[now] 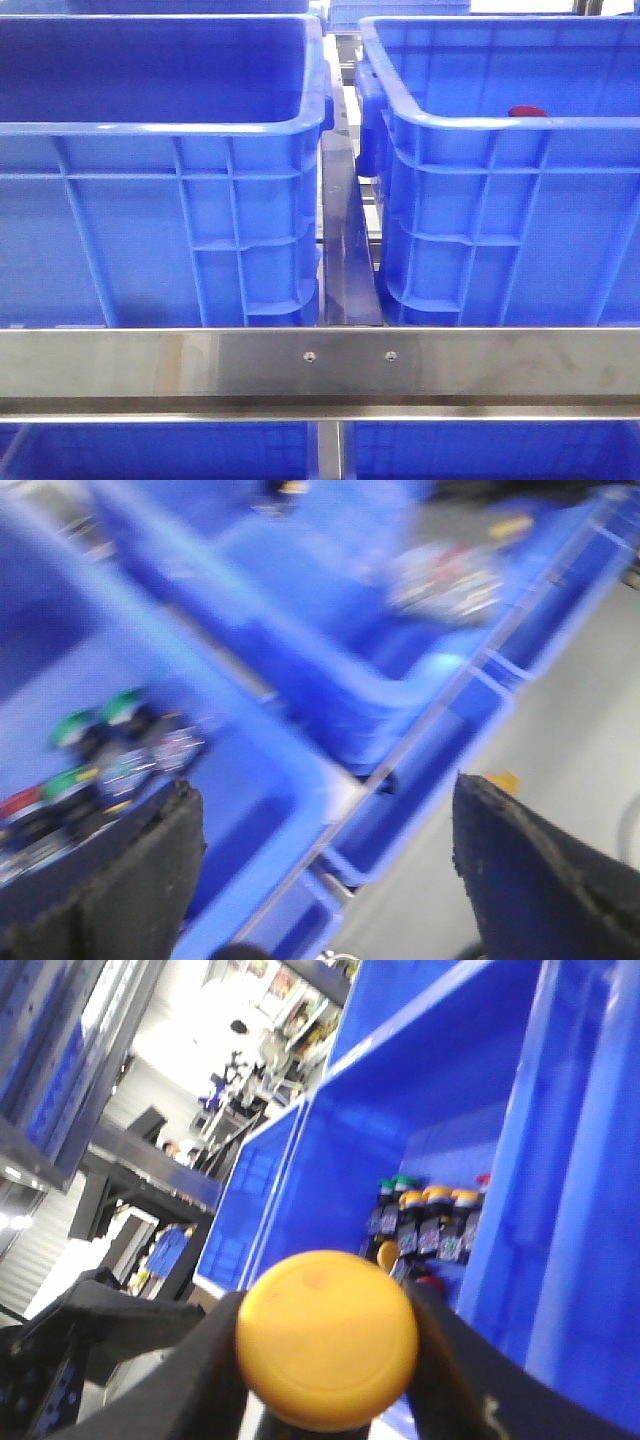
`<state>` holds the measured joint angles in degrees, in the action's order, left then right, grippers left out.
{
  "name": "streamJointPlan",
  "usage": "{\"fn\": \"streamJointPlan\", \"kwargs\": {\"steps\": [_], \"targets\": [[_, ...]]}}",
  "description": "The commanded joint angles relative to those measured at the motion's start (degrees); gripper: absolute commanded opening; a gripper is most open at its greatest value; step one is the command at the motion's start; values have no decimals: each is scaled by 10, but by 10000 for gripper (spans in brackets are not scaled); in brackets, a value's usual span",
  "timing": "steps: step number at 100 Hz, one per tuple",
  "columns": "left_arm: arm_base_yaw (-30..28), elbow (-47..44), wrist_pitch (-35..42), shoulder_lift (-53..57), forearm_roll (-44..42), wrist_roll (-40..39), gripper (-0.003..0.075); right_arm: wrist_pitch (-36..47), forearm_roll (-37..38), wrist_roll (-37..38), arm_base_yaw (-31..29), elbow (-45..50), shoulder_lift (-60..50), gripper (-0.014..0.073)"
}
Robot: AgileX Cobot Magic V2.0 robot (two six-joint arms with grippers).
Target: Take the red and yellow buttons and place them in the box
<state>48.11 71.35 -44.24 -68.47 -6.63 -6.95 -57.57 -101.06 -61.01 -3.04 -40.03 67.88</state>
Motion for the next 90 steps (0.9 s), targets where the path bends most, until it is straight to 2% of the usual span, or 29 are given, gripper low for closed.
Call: {"fn": "streamJointPlan", "kwargs": {"steps": [1, 26, 48, 67, 90], "targets": [[-39, 4, 29, 33, -3, -14, 494, -48, -89, -9, -14, -20, -17, 189], [-181, -65, 39, 133, -7, -34, 494, -54, -88, -11, -18, -20, -17, 189], [-269, -146, 58, 243, -7, -38, 494, -54, -88, -15, -18, -20, -17, 189], [-308, -212, 58, 343, -11, -38, 494, -54, -88, -24, -18, -20, -17, 189], [-317, -263, 58, 433, -15, -38, 491, -29, -89, -39, -19, -20, -17, 189]]}}
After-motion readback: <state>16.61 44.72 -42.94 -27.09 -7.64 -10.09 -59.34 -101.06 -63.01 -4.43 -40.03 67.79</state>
